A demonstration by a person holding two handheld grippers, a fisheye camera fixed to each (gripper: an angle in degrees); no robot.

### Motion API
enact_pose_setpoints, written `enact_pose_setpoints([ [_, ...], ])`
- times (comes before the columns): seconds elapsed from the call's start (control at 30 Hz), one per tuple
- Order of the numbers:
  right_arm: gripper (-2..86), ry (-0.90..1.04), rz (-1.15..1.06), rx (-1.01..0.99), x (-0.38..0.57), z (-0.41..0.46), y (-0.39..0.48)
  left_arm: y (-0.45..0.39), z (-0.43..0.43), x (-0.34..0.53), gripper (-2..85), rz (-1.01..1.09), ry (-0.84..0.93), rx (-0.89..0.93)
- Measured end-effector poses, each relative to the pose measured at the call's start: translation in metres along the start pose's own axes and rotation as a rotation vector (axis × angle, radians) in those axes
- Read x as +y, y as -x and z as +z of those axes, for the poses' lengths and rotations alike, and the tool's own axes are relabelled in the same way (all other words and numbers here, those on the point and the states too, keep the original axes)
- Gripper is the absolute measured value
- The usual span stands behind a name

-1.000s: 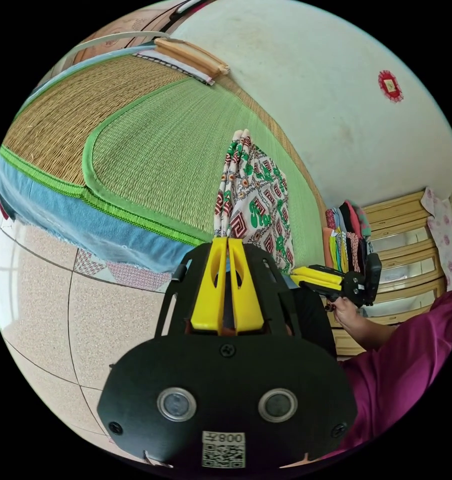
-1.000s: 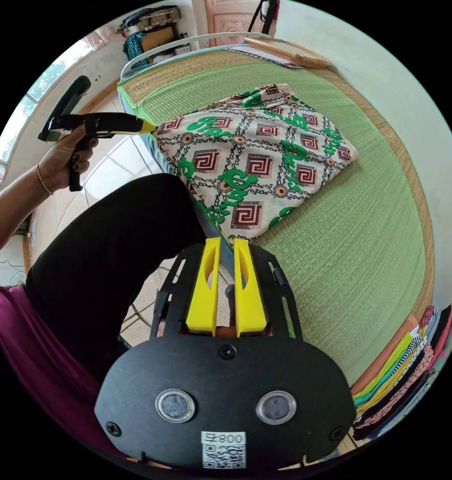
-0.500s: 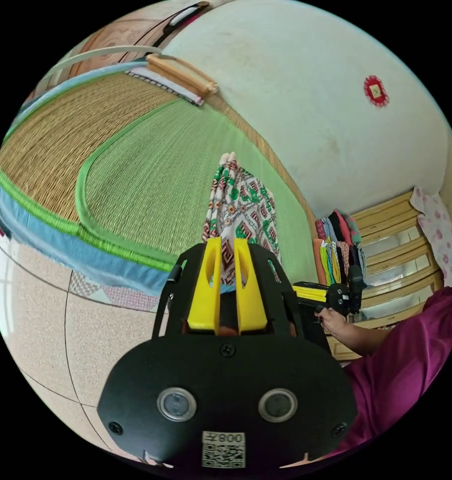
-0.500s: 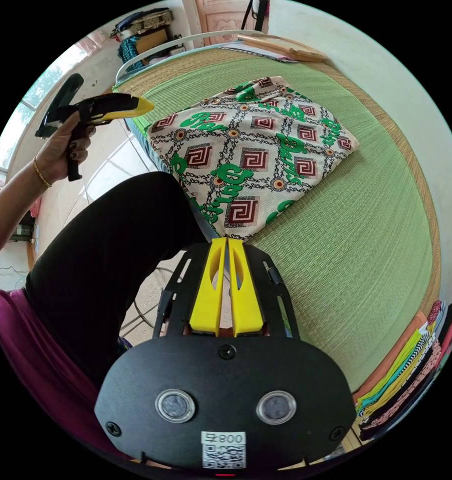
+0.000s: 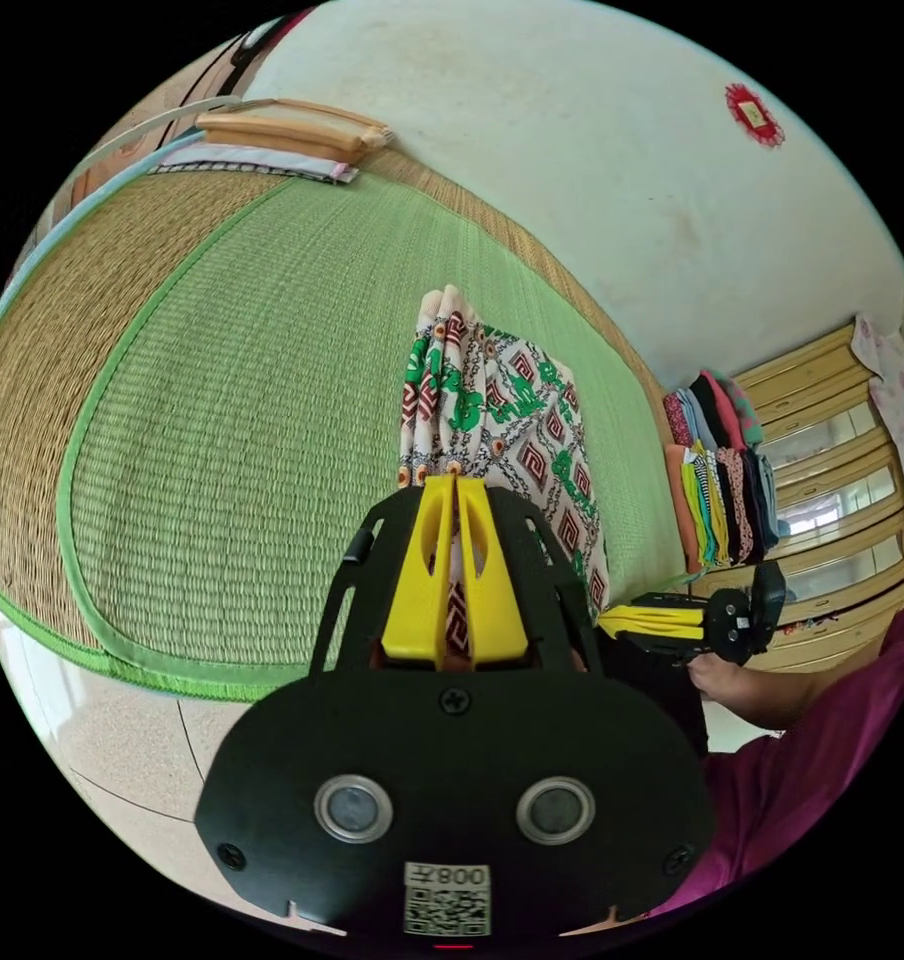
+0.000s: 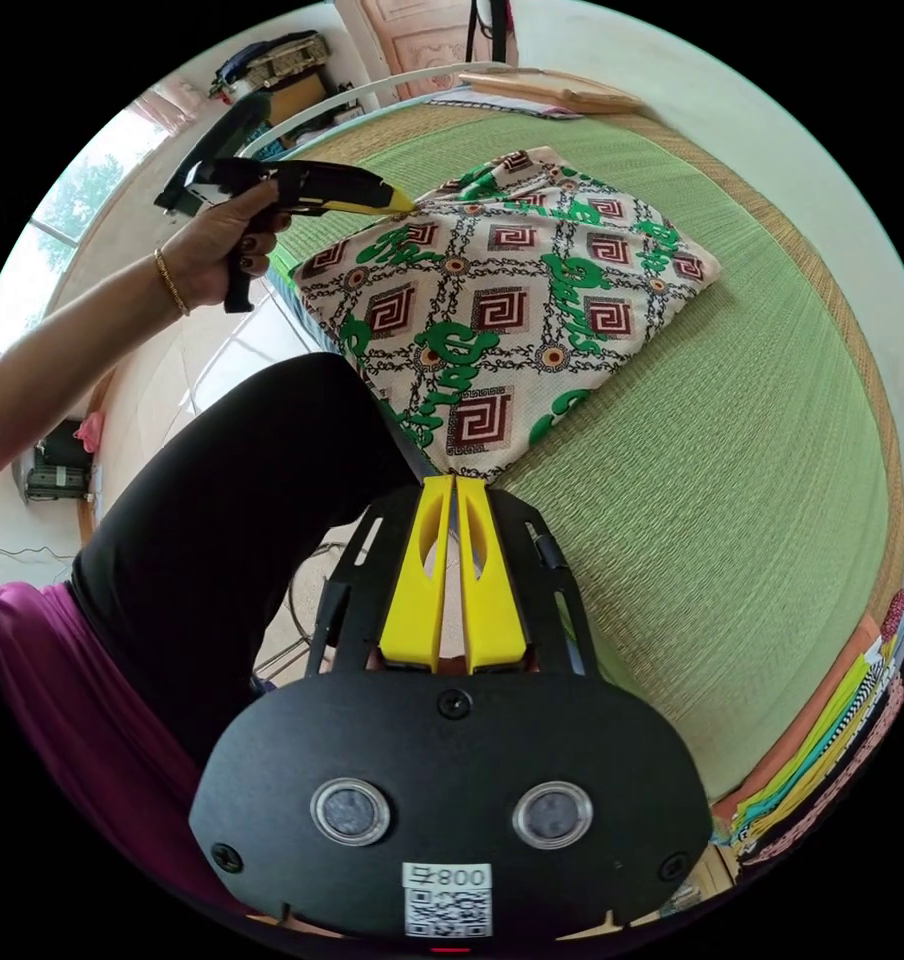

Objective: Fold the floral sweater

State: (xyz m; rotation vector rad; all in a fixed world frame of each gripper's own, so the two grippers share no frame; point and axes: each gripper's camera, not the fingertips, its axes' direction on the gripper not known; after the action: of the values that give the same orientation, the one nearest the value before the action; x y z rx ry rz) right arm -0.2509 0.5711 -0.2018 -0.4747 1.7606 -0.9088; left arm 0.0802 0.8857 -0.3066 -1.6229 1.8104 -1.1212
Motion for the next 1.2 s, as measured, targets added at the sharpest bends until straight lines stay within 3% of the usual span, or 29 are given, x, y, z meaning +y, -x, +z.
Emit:
enact_pose_setpoints([
  [0.37, 0.1, -0.029, 0.087, -0.144, 0.026, 0.047, -0.049, -0.067, -0.007, -0.007, 1.8, 0.005, -0.063, 0.108],
  [0.5, 0.1, 0.032, 0.180, -0.329, 0.043, 0.086, -0.080, -0.128, 0.013, 0.005, 2.8, 0.121, 0.047, 0.156],
  [0.7, 0.1, -0.011, 0.253, -0.424, 0.084, 0.118, -0.102, -0.236, 0.060, 0.019, 5.1, 0.349, 0.241, 0.136],
  [0.87, 0.4, -0.079, 0.340, -0.560, 0.117, 0.138, -0.139, -0.326, 0.107, 0.018, 7.5, 0.601, 0.402, -0.040],
  [1.13, 3.4, -0.179, 0.461, -0.702, 0.166, 0.178, -0.180, -0.401, 0.143, 0.043, 4.4, 0.867, 0.433, -0.400],
  [1.2, 5.2, -0.204, 0.481, -0.730, 0.176, 0.191, -0.187, -0.407, 0.142, 0.046, 2.4, 0.886, 0.427, -0.410],
])
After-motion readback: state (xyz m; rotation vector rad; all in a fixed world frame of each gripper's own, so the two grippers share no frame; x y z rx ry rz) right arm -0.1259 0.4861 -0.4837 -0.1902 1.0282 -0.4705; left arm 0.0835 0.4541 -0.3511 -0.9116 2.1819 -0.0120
